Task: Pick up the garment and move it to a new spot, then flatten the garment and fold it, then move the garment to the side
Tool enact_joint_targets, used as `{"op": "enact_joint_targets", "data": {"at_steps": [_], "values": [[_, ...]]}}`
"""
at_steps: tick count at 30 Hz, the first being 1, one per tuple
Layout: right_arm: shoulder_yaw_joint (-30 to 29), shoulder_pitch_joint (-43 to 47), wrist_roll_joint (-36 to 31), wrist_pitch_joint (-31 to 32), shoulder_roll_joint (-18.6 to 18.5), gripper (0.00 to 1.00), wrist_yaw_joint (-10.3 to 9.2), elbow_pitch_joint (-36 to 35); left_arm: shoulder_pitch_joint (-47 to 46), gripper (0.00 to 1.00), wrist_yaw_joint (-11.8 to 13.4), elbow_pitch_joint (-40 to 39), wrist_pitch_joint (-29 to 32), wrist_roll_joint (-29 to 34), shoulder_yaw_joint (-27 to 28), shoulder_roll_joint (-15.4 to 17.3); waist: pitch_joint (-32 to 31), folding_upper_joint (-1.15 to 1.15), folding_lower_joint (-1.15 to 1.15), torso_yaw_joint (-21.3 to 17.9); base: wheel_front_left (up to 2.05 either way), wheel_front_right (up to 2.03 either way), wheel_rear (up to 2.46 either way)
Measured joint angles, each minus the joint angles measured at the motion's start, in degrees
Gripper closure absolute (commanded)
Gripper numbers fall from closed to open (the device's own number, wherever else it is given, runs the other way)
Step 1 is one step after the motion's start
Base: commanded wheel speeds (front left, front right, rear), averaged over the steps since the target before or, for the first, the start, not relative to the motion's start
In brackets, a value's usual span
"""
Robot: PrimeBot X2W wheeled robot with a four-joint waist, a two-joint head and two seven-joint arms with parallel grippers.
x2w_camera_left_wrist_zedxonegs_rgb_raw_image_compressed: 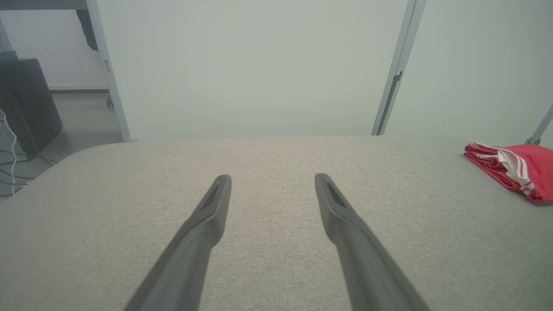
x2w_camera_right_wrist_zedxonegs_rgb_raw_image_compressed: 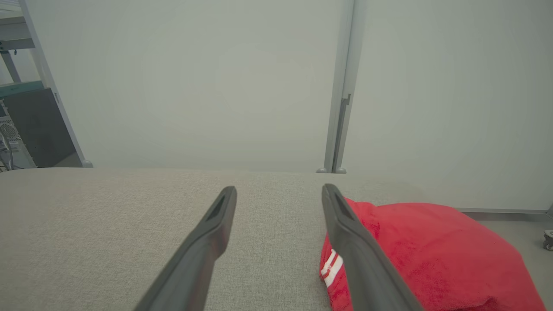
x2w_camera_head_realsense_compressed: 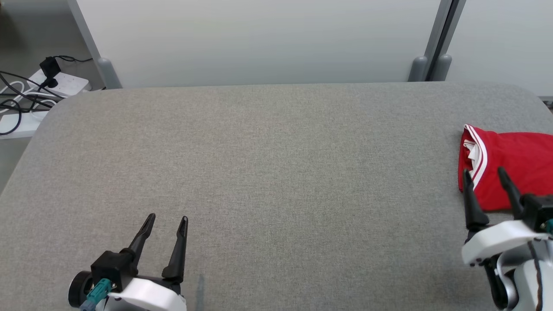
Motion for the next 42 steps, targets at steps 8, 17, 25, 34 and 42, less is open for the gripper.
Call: {"op": "enact_joint_targets", "data": {"at_steps": [8,17,25,34,42], "values": [[-1.25,5.41,-0.63,0.0,3.19,0.0,0.0,-0.87,1.73,0.0,0.62,0.05,0.0,2.97,4.7,-1.05,-1.66,0.0,0.0,0.44,0.0,0.0,0.0],[-1.4,7.75,-1.72,0.0,4.6,0.0,0.0,-1.65,3.14,0.0,1.35,-0.08,0.0,3.65,9.6,-2.18,-2.88,0.0,0.0,0.89,0.0,0.0,0.0],[-1.96,9.63,-2.99,0.0,5.38,0.0,0.0,-3.61,3.26,0.0,1.24,-0.22,0.0,5.14,12.16,-2.38,-3.25,0.0,0.0,1.03,0.0,0.0,0.0],[-2.87,10.89,-3.33,0.26,6.47,1.0,-0.01,-3.71,4.64,1.0,1.03,0.19,0.19,5.55,12.93,-2.85,-3.12,0.0,0.0,0.9,0.0,0.0,0.0],[-3.08,14.24,-0.69,1.19,7.87,1.0,-0.01,-1.09,7.28,1.0,1.07,3.5,1.48,2.8,12.96,-4.08,-3.07,0.0,0.01,0.79,0.0,0.0,0.0]]}}
